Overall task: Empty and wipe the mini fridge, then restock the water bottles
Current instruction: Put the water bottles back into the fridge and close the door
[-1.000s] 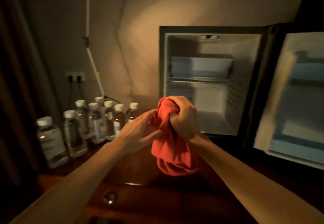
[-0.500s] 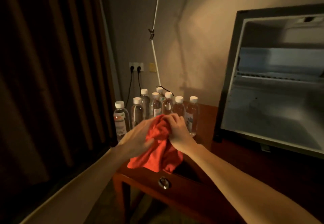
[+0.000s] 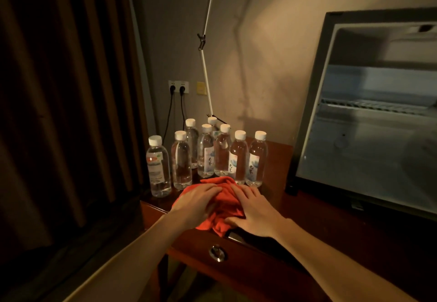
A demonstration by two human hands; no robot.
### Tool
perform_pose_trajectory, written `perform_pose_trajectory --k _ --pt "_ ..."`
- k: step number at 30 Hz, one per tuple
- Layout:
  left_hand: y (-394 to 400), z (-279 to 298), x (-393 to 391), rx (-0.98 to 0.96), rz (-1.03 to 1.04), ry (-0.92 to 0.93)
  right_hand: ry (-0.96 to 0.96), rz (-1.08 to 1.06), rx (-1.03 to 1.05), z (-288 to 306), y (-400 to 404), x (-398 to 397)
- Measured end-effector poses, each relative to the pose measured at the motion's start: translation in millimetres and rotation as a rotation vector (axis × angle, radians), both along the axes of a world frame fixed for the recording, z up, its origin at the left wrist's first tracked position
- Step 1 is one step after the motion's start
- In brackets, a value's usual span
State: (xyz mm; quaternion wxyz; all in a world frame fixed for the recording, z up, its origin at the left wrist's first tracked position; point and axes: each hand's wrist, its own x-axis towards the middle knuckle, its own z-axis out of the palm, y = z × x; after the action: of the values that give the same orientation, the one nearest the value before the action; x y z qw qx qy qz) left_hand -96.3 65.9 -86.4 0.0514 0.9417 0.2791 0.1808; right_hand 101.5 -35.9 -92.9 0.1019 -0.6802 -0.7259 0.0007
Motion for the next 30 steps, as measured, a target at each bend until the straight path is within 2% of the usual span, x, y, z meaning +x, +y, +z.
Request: perform_pose_trajectory --k 4,9,12,16,20,25,30 --pt "-5 8 -22 -0.008 0.063 -0.032 -0.089 -0.083 -0.012 5 1 -10" --pt "-7 19 -71 -0.030 0.241 -0.123 -0.095 -0.102 0.217 25 -3 -38" --pt "-5 27 -100 -0.020 0.356 -0.186 0.009 -0.059 0.270 37 11 -60" --pt "3 35 -125 -0.025 0.486 -0.283 0.250 0.006 0.250 52 35 -93" --pt "21 40 -132 -0.070 0.579 -0.295 0.437 0.037 0.285 63 67 -111" --pt "45 43 -123 -0.200 0.563 -0.357 0.557 -0.020 0.237 54 108 -118" --pt "68 43 -112 -0.297 0.483 -0.458 0.659 -0.129 0.281 43 138 -125"
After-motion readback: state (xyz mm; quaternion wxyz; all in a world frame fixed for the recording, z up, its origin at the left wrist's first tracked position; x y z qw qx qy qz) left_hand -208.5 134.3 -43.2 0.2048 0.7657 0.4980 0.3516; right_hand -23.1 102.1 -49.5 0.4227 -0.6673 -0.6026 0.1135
